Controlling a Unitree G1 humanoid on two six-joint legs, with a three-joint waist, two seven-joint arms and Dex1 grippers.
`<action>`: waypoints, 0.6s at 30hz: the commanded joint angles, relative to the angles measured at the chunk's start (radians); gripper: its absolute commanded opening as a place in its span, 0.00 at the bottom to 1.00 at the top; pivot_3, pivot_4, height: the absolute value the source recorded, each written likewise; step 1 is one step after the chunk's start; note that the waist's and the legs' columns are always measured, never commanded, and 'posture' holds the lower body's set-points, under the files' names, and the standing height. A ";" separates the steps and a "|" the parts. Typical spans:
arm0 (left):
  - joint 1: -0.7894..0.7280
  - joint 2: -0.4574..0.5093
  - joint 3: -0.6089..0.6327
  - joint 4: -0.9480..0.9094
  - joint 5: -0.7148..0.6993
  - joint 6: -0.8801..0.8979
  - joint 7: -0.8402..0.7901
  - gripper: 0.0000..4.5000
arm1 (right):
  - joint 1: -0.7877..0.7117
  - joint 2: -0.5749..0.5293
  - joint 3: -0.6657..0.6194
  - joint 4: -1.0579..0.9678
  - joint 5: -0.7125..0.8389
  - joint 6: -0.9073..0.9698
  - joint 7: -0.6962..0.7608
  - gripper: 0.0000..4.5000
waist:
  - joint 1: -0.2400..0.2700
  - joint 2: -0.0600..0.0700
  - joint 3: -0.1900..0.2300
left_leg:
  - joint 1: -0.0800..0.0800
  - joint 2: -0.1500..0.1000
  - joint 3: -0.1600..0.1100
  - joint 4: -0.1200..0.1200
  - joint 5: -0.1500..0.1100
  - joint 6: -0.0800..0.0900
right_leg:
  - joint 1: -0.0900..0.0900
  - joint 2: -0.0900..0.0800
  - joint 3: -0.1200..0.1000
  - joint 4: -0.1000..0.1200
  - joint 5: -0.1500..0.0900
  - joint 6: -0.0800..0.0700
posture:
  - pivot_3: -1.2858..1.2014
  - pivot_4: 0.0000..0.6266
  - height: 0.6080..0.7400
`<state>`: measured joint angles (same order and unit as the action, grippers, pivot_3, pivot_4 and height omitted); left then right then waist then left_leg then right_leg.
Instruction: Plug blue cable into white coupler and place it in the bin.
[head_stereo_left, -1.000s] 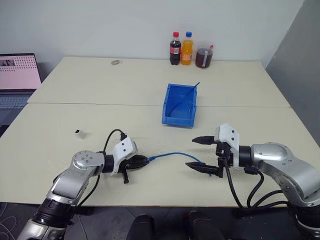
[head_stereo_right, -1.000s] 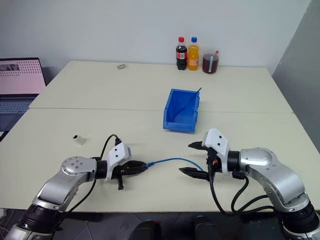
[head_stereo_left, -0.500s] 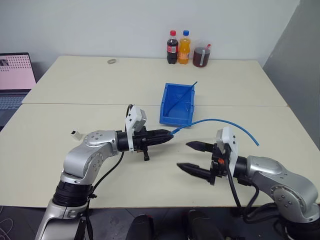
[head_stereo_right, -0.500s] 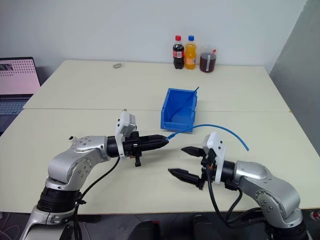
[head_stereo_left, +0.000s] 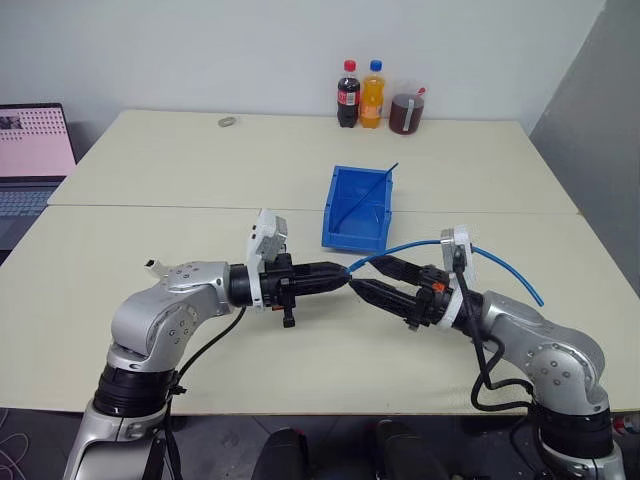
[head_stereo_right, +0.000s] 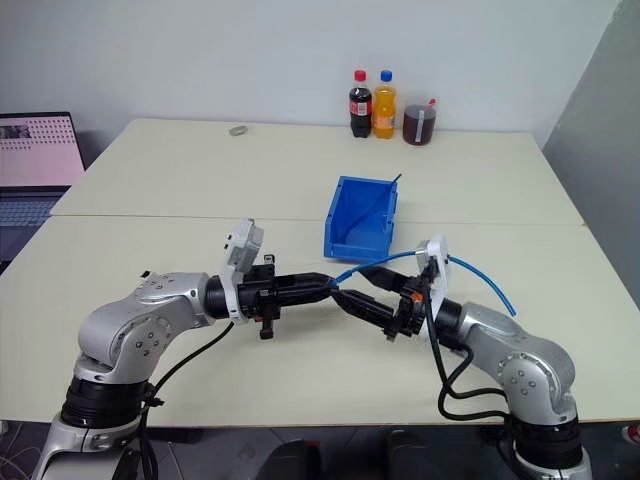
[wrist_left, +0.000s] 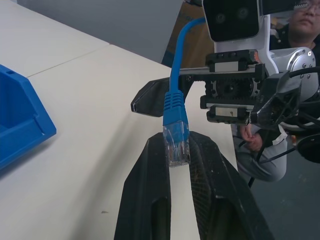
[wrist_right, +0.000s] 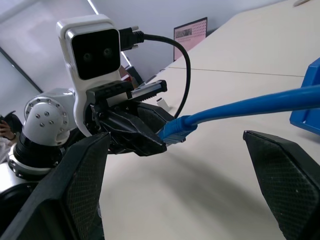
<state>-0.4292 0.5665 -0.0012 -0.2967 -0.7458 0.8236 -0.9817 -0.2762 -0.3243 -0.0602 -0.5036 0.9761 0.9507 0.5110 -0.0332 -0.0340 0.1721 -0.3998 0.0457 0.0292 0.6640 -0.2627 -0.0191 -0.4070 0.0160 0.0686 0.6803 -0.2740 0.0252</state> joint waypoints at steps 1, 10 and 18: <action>-0.024 0.001 0.022 -0.041 -0.038 0.010 0.016 0.05 | -0.033 0.008 -0.024 -0.008 0.073 0.008 -0.026 1.00 | 0.000 0.000 0.000 | 0.000 0.000 0.000 0.000 0.000 0.000 | 0.000 0.000 0.000 0.000 0.000 0.000 | 0.52 0.24 1.00; -0.050 0.001 0.017 -0.066 -0.083 0.050 0.045 0.05 | -0.068 0.002 -0.022 0.034 0.119 0.006 -0.050 0.88 | 0.000 0.000 0.000 | 0.000 0.000 0.000 0.000 0.000 0.000 | 0.000 0.000 0.000 0.000 0.000 0.000 | 0.52 0.24 1.00; -0.038 0.010 0.011 -0.091 -0.100 0.066 0.060 0.05 | -0.076 -0.006 -0.029 0.049 0.163 0.007 -0.055 0.50 | 0.000 0.000 0.000 | 0.000 0.000 0.000 0.000 0.000 0.000 | 0.000 0.000 0.001 0.000 0.000 0.000 | 0.52 0.24 1.00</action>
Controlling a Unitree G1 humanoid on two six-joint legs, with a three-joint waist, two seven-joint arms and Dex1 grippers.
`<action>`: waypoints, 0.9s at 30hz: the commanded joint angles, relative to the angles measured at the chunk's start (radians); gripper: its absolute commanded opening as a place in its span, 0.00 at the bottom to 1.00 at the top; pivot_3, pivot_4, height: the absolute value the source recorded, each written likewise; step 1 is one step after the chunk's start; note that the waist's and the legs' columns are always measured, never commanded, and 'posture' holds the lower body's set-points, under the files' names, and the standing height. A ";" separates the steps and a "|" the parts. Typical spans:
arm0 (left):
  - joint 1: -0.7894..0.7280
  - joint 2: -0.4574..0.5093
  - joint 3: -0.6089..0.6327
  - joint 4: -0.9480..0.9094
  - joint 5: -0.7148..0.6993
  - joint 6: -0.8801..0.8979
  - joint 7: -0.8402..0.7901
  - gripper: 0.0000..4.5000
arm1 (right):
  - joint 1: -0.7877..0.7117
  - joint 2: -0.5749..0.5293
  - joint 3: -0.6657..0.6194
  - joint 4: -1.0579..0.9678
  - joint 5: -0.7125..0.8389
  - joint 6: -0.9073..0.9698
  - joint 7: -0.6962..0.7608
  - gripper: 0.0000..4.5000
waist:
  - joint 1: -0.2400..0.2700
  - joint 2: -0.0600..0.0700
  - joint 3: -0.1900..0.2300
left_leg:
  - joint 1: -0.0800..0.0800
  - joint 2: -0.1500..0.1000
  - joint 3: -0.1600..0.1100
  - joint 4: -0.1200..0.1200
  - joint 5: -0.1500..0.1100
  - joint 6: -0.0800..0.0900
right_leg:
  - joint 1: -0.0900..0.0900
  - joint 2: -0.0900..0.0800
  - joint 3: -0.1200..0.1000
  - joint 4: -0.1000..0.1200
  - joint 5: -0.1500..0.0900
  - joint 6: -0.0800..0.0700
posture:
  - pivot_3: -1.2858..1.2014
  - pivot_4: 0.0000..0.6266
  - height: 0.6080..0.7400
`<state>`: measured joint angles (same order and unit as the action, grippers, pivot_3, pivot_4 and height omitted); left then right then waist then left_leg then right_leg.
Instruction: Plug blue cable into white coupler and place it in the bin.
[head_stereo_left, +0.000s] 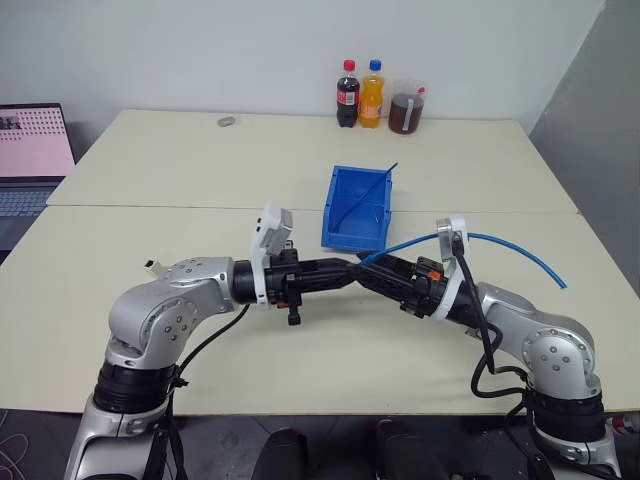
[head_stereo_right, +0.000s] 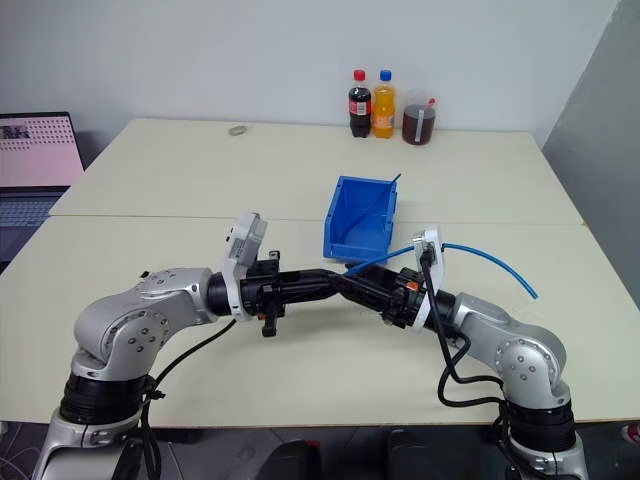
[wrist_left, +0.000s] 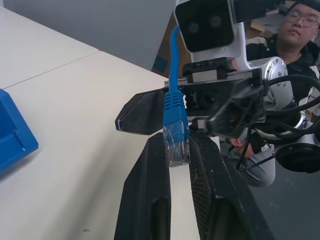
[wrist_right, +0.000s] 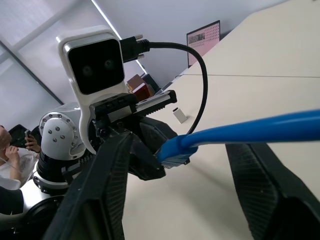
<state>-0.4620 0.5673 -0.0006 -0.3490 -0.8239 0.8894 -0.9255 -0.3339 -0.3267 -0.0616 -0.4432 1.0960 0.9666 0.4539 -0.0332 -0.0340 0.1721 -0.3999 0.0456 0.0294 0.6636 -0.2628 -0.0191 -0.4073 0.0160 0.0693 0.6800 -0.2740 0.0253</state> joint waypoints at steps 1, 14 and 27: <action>-0.002 0.010 0.009 -0.041 -0.021 -0.001 0.003 0.05 | -0.019 -0.004 -0.029 -0.011 0.050 -0.008 0.001 0.44 | 0.000 0.000 0.000 | 0.000 0.000 0.000 0.000 0.000 0.000 | 0.000 0.000 0.000 0.000 0.000 0.000 | 0.52 0.24 1.00; 0.042 0.038 0.002 -0.020 0.013 -0.051 -0.033 0.05 | -0.012 -0.041 -0.030 -0.010 0.131 0.014 0.004 0.02 | 0.000 0.000 0.000 | 0.000 0.000 0.000 0.000 0.000 0.000 | 0.000 0.000 0.000 0.000 0.000 0.000 | 0.52 0.24 1.00; 0.056 0.043 -0.002 -0.016 0.021 -0.077 -0.053 0.05 | 0.001 -0.077 0.016 -0.029 0.035 -0.034 0.026 0.18 | 0.000 0.000 0.000 | 0.000 0.000 0.000 -0.001 0.000 0.000 | -0.001 0.000 0.000 0.000 0.000 0.000 | 0.52 0.24 1.00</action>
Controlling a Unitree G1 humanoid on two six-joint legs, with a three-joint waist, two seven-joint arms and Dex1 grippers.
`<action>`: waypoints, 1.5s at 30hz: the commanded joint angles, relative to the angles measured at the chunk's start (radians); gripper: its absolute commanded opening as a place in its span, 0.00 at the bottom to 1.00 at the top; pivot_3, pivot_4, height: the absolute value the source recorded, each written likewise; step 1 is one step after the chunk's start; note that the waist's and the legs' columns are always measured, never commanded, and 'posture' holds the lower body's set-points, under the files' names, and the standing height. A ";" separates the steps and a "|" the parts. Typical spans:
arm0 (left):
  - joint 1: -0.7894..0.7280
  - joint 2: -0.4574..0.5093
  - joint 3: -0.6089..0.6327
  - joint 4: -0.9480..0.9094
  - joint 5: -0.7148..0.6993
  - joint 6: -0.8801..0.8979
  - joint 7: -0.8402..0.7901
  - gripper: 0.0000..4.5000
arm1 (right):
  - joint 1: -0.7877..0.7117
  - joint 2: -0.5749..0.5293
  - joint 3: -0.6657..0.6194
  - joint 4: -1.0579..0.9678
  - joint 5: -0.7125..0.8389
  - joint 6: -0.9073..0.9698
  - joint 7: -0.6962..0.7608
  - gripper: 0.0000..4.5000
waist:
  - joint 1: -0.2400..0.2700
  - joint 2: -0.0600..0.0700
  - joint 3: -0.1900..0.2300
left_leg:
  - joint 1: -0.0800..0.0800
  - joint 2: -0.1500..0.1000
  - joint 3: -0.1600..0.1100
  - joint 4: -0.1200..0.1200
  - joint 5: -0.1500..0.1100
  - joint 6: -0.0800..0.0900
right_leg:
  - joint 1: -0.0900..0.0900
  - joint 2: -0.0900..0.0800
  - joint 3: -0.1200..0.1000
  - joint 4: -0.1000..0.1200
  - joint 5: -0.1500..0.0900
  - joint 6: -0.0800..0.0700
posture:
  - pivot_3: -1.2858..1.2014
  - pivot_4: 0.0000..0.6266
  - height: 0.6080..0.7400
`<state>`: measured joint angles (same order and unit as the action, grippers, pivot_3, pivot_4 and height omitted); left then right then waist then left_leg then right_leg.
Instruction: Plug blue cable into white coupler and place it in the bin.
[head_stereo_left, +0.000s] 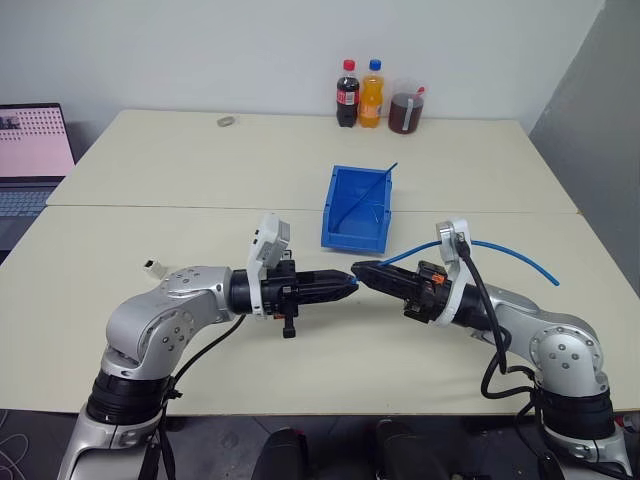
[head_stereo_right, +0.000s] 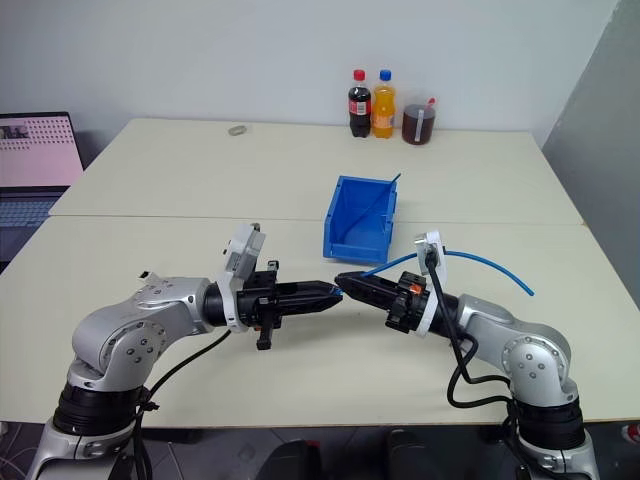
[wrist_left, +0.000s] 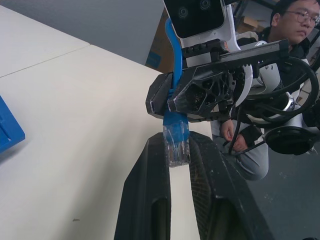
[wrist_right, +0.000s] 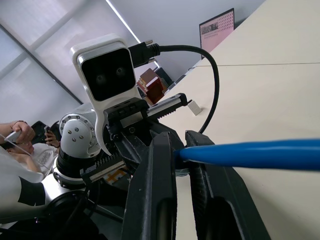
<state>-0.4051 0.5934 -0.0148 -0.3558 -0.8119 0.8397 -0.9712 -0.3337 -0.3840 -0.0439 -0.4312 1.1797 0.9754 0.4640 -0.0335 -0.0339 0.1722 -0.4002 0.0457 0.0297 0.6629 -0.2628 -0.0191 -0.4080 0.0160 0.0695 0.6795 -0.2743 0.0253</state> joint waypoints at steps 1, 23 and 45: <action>-0.001 0.018 0.012 -0.008 0.009 -0.028 -0.009 0.05 | 0.001 -0.021 -0.001 -0.041 -0.054 -0.046 0.018 0.22 | 0.000 0.000 0.000 | 0.000 0.000 0.000 0.000 0.000 0.000 | 0.000 0.000 0.000 0.000 0.000 0.000 | 0.52 0.24 1.00; -0.021 0.018 -0.003 -0.008 -0.002 -0.026 -0.035 0.05 | -0.012 -0.088 -0.023 -0.009 0.060 0.016 0.042 0.50 | 0.000 0.000 0.000 | 0.000 0.000 0.000 0.000 0.000 0.000 | 0.000 0.000 0.000 0.000 0.000 0.000 | 0.52 0.24 1.00; -0.009 0.028 -0.014 -0.005 0.015 -0.042 -0.052 0.05 | -0.043 -0.057 -0.010 0.014 0.072 0.039 0.025 0.10 | 0.000 0.000 0.001 | -0.001 0.000 0.000 -0.001 0.000 0.000 | -0.001 0.000 0.000 -0.001 0.000 0.000 | 0.52 0.24 1.00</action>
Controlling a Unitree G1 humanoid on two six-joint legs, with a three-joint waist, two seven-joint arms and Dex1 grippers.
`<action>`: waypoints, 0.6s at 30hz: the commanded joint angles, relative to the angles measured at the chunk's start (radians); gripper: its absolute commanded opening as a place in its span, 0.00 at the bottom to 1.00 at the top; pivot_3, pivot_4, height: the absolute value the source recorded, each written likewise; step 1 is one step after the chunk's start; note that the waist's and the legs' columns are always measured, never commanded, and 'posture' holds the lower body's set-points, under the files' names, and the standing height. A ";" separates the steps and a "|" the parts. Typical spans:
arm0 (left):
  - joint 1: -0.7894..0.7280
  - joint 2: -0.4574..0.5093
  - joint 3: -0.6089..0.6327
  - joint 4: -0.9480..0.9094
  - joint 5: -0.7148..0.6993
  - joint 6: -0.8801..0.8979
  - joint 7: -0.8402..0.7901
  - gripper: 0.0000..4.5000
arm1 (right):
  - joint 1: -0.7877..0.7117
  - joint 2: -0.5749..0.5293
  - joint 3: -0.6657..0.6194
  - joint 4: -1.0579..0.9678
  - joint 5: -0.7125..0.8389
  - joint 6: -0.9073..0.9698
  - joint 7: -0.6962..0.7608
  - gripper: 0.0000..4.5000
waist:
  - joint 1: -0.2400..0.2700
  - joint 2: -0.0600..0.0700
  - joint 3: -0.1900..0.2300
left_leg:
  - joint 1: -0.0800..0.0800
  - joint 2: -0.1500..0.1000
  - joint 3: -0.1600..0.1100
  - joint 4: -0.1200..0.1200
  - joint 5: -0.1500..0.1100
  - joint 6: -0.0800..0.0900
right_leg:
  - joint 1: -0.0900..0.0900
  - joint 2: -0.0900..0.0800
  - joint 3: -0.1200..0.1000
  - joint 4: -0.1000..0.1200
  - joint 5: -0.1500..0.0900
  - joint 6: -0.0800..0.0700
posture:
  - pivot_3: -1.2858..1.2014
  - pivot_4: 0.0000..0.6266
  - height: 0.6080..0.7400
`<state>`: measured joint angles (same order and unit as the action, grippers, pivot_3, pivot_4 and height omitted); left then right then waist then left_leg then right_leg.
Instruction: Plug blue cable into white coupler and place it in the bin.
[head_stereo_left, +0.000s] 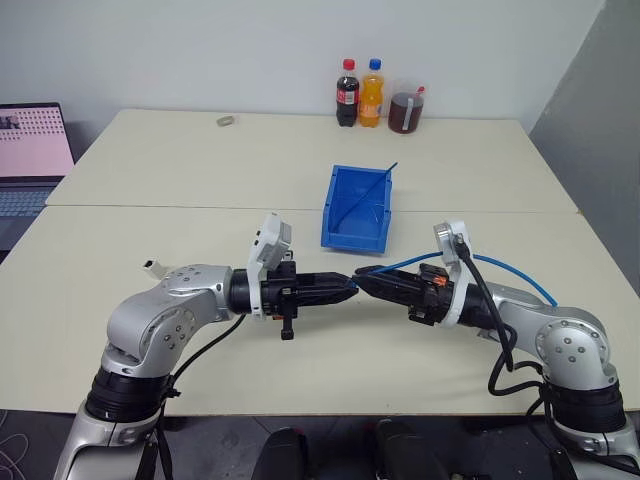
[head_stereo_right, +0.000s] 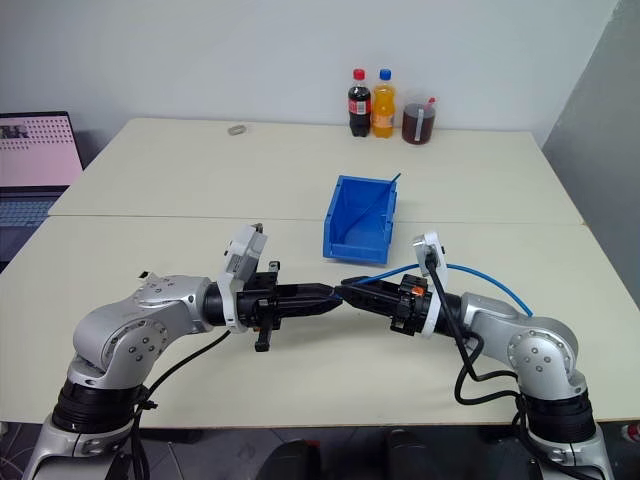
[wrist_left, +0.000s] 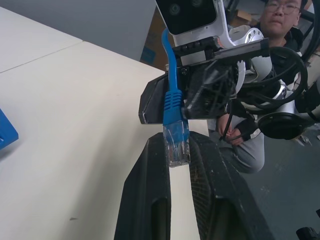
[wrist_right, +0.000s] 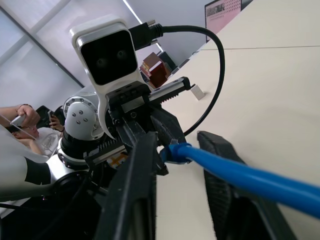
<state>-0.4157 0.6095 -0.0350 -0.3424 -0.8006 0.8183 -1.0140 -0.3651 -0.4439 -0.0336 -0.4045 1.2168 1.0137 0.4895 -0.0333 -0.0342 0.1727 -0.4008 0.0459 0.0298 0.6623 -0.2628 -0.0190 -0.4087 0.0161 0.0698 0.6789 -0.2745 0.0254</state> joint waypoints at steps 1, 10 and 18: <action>0.003 0.011 0.007 -0.017 0.005 -0.022 -0.007 0.05 | -0.011 0.000 -0.019 -0.013 0.034 0.002 0.000 0.04 | 0.000 0.000 0.000 | 0.000 0.000 0.000 0.000 0.000 0.000 | 0.000 0.000 0.000 0.000 0.000 0.000 | 0.52 0.24 1.00; -0.004 -0.003 0.006 0.001 0.020 -0.042 0.002 0.05 | -0.002 -0.009 -0.005 -0.025 0.036 0.009 0.006 0.02 | 0.000 0.000 0.000 | 0.000 0.000 0.000 0.000 0.000 0.000 | 0.000 0.000 0.000 0.000 0.000 0.000 | 0.52 0.24 1.00; 0.007 0.002 -0.011 -0.002 0.050 -0.053 0.005 0.05 | 0.002 -0.011 0.000 -0.031 -0.001 -0.014 0.012 0.02 | 0.000 0.000 0.000 | 0.000 0.000 0.000 0.000 0.000 0.000 | 0.000 0.000 0.000 0.000 0.000 0.000 | 0.52 0.24 1.00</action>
<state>-0.4117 0.6062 -0.0514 -0.3418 -0.7590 0.7779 -1.0137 -0.3622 -0.4502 -0.0329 -0.4006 1.2195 1.0157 0.4862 -0.0333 -0.0341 0.1728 -0.4010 0.0458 0.0299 0.6623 -0.2628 -0.0190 -0.4088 0.0160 0.0699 0.6788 -0.2745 0.0254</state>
